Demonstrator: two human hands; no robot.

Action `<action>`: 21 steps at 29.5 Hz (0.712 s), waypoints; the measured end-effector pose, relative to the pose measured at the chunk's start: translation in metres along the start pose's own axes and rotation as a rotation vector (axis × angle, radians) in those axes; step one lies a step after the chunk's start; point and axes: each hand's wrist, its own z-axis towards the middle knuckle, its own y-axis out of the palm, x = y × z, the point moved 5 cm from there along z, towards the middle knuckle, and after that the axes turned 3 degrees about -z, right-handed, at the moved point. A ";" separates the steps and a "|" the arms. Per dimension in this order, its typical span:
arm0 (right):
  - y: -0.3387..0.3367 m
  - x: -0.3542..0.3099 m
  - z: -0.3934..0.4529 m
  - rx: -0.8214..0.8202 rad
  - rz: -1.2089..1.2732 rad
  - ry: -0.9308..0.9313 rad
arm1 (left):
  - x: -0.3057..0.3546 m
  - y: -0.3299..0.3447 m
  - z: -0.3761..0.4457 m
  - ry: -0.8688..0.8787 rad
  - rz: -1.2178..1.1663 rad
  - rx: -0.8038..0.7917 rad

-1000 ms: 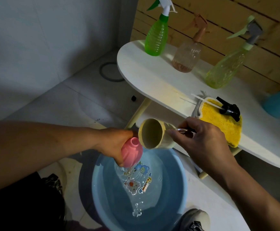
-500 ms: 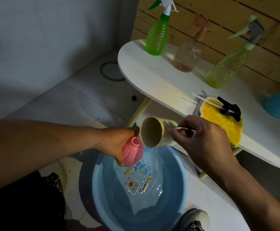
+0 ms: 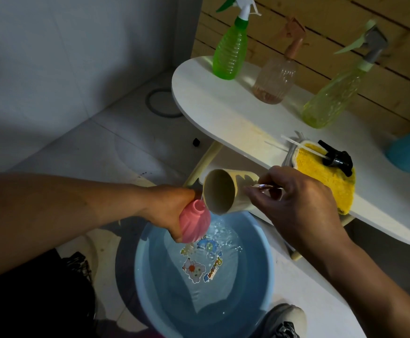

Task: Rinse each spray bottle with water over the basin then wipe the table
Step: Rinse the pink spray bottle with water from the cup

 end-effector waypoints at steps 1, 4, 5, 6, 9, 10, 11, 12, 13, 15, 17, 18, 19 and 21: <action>0.000 0.000 0.000 -0.001 -0.003 -0.005 | 0.000 0.000 0.000 0.000 0.001 0.001; -0.001 -0.003 -0.001 0.004 -0.007 -0.029 | 0.000 0.000 0.001 -0.006 -0.004 0.004; -0.002 -0.004 -0.002 0.005 -0.006 -0.037 | 0.000 0.000 0.001 -0.006 -0.005 0.004; -0.002 -0.004 -0.002 0.009 -0.004 -0.044 | 0.000 0.000 0.001 -0.005 -0.003 0.004; -0.004 -0.005 -0.003 0.024 -0.007 -0.054 | 0.001 0.000 0.001 -0.007 0.001 -0.005; -0.004 -0.005 -0.003 0.027 -0.014 -0.060 | 0.000 0.000 0.001 -0.007 0.005 -0.006; -0.005 -0.006 -0.004 0.028 -0.021 -0.068 | 0.000 0.000 0.000 -0.007 0.012 -0.004; -0.005 -0.006 -0.004 0.026 -0.027 -0.076 | 0.000 0.000 0.000 -0.006 0.019 0.000; -0.005 -0.007 -0.004 0.025 -0.032 -0.085 | 0.000 0.000 0.001 -0.004 0.021 0.002; -0.006 -0.008 -0.004 0.033 -0.038 -0.097 | 0.000 0.000 0.002 -0.002 0.018 0.002; -0.006 -0.008 -0.004 0.041 -0.045 -0.101 | 0.000 0.000 0.002 -0.001 0.019 0.002; -0.006 -0.008 -0.004 0.045 -0.051 -0.103 | 0.001 -0.001 0.002 0.001 0.019 0.000; -0.006 -0.007 -0.004 0.050 -0.056 -0.106 | 0.001 0.000 0.002 0.006 0.020 -0.002; -0.006 -0.008 -0.004 0.057 -0.068 -0.113 | 0.000 0.000 0.002 0.007 0.019 -0.004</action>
